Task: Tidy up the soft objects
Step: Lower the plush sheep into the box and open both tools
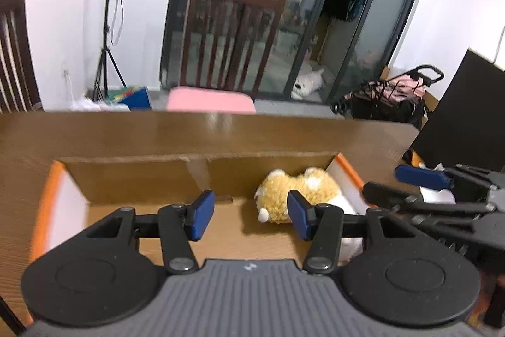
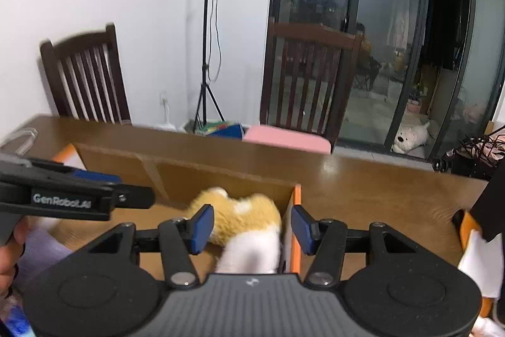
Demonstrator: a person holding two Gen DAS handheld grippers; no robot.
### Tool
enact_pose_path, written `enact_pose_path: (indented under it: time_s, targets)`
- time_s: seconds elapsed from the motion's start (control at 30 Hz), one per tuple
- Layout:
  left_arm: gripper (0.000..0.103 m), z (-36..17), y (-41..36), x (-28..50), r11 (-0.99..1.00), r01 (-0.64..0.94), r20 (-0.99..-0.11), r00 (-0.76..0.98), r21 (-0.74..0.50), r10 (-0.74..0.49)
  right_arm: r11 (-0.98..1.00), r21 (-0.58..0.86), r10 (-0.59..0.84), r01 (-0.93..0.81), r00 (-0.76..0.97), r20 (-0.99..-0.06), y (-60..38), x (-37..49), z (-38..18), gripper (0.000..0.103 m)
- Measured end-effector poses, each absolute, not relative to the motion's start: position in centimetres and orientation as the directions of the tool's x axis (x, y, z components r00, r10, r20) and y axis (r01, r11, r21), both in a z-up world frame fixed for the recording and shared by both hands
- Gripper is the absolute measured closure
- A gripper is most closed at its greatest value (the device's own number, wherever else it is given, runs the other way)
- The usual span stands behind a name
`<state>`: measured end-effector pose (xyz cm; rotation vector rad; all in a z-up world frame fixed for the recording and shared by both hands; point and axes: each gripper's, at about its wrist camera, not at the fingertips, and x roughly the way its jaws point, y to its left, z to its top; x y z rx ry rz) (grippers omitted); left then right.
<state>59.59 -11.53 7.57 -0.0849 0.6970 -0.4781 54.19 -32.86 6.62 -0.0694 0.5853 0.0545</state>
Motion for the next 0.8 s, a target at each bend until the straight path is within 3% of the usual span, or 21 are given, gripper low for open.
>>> enact_pose_path:
  time_s: [0.13, 0.2, 0.33, 0.43, 0.63, 0.8]
  targets:
    - [0.045, 12.3, -8.9, 55.2, 0.900, 0.394, -0.544, 0.722, -0.185, -0.428, 0.995, -0.065, 0.033, -0.076, 0.865, -0.501, -33.0, 50.3, 11.0, 0.046]
    - [0.037, 14.3, -7.5, 52.3, 0.904, 0.399, -0.515, 0.748, -0.156, -0.419, 0.994, -0.074, 0.038, -0.082, 0.879, -0.475, -33.1, 47.6, 13.1, 0.042]
    - [0.034, 17.4, -4.8, 45.8, 0.918, 0.384, -0.466, 0.796, -0.102, -0.385, 0.991, -0.088, 0.053, -0.101, 0.901, -0.430, -33.5, 41.3, 16.3, 0.037]
    - [0.024, 18.7, -2.8, 40.3, 0.911, 0.404, -0.410, 0.819, -0.082, -0.400, 0.989, -0.097, 0.066, -0.115, 0.913, -0.403, -33.7, 36.5, 17.9, 0.034]
    - [0.011, 18.7, 0.3, 30.4, 0.914, 0.393, -0.330, 0.854, -0.098, -0.402, 0.985, -0.094, 0.104, -0.145, 0.931, -0.351, -33.2, 27.6, 18.3, 0.030]
    - [0.003, 16.6, 1.6, 22.1, 0.930, 0.367, -0.235, 0.901, -0.034, -0.364, 0.979, -0.060, 0.168, -0.194, 0.940, -0.296, -32.6, 20.9, 16.8, 0.022]
